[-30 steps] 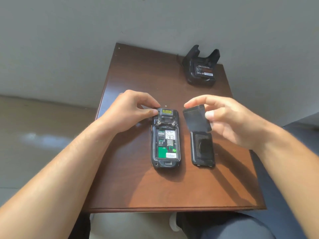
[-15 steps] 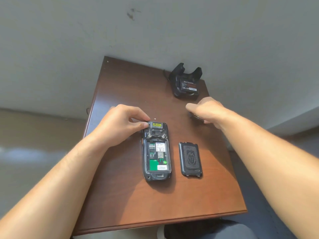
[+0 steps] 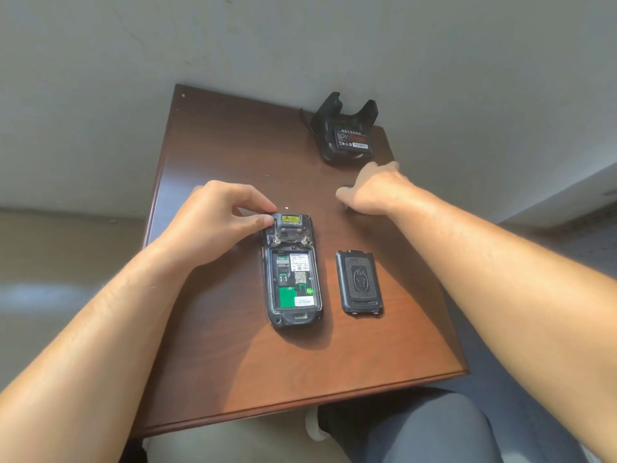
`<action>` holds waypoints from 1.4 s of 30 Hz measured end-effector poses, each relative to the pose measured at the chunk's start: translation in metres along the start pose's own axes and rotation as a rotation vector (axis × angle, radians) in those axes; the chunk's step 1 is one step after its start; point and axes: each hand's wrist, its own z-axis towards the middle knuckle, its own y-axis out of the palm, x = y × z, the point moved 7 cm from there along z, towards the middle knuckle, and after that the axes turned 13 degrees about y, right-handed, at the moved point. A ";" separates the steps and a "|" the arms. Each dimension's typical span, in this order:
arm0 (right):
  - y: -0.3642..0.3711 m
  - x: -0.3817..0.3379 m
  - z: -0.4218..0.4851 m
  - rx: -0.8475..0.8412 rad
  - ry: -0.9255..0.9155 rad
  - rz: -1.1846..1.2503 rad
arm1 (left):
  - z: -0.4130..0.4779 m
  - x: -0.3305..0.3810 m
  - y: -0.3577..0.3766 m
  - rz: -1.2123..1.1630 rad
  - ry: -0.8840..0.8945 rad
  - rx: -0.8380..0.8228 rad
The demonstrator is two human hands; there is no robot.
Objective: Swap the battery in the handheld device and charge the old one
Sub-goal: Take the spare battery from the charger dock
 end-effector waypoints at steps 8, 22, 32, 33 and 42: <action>-0.043 0.008 0.027 0.118 -0.167 0.231 | -0.002 0.004 0.009 -0.024 0.017 -0.014; -0.059 -0.050 0.039 0.352 -0.714 -0.280 | -0.002 0.003 0.008 0.030 0.042 -0.016; -0.060 -0.058 0.039 0.289 -0.740 -0.248 | 0.000 0.001 0.007 0.054 0.055 -0.001; -0.060 -0.057 0.039 0.278 -0.739 -0.231 | 0.000 0.001 0.007 0.057 0.055 0.002; -0.086 -0.029 0.028 0.272 -0.704 0.128 | 0.000 -0.001 0.008 0.053 0.042 0.006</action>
